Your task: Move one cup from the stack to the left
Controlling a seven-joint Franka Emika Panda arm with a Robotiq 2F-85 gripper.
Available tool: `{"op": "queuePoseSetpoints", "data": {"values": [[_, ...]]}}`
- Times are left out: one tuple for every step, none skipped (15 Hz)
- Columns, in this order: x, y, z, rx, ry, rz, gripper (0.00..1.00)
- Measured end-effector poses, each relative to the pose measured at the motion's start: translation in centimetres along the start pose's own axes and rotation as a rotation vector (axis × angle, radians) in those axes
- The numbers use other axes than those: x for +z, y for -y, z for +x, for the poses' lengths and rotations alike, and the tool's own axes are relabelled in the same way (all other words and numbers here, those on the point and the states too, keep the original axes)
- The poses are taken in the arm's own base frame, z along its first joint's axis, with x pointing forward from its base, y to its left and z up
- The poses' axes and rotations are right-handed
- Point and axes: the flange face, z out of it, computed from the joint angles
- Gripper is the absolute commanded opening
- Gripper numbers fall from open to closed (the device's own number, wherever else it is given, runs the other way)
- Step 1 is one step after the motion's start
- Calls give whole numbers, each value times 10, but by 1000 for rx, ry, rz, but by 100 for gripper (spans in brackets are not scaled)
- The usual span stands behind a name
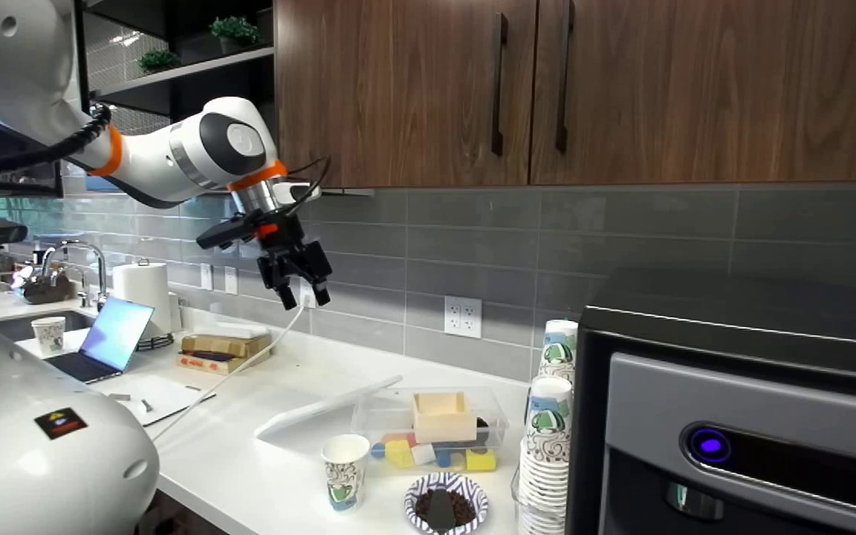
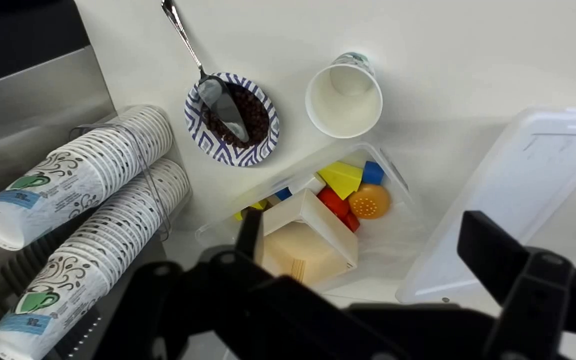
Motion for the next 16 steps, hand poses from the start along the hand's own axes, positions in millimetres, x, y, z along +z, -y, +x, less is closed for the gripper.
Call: {"op": "queuePoseSetpoints", "data": {"values": [[0,-2,1,2,3,4,100],[1,-6,2,5,7,12,100],[1,-12,4,3,12,22,100],[1,-21,6,-3,17,34,100],[2,-31,9,-6,23,48,100],[2,-42,11,-13,28,62,100],[3,-54,14,-18,34,75,100],[3,-67,15,-21,41,88,100],[3,-81,17,-21,48,100,100],[3,-94,17,-19,52,110,100],[3,-107,18,-16,55,117,100],[2,-121,18,-11,54,119,100],[1,-136,19,-4,49,118,100],[1,-150,19,5,43,115,100],[0,-165,19,13,39,109,100],[1,-180,19,21,35,102,100]]}}
